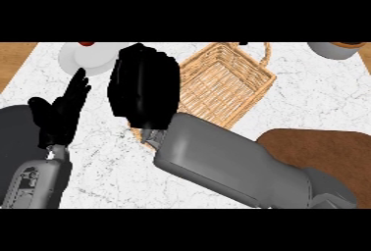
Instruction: Pick the bell pepper from the cutting board and place it in the basket
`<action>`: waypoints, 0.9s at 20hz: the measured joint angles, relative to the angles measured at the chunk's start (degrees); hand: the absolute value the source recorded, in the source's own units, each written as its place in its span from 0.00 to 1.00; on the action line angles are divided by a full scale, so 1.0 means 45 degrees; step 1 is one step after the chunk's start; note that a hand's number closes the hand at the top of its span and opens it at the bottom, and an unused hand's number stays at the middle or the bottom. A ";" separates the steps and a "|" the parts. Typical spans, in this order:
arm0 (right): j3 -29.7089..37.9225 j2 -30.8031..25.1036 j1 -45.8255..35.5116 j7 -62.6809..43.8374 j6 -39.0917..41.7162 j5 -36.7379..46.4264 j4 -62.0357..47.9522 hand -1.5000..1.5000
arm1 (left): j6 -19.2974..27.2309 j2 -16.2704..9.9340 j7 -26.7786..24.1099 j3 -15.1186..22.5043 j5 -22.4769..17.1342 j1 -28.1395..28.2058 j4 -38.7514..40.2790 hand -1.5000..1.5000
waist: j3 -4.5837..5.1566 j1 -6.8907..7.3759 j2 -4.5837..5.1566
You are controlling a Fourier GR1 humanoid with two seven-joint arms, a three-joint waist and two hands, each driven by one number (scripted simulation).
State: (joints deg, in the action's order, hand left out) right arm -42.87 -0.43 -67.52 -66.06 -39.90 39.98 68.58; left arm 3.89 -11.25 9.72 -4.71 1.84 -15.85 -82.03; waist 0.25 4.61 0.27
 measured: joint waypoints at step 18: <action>-0.0154 0.0070 -0.1045 0.1692 -0.1739 -0.4373 -0.4225 1.00 | -0.0036 -0.0080 -0.0055 -0.0313 -0.0107 0.0250 -0.0098 0.50 | -0.0040 -0.0425 0.0040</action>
State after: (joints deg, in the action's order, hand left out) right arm -43.56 -0.12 -72.22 -58.44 -47.73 20.30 49.57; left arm 3.73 -11.61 9.47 -6.12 1.36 -14.73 -82.48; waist 0.07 2.70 0.45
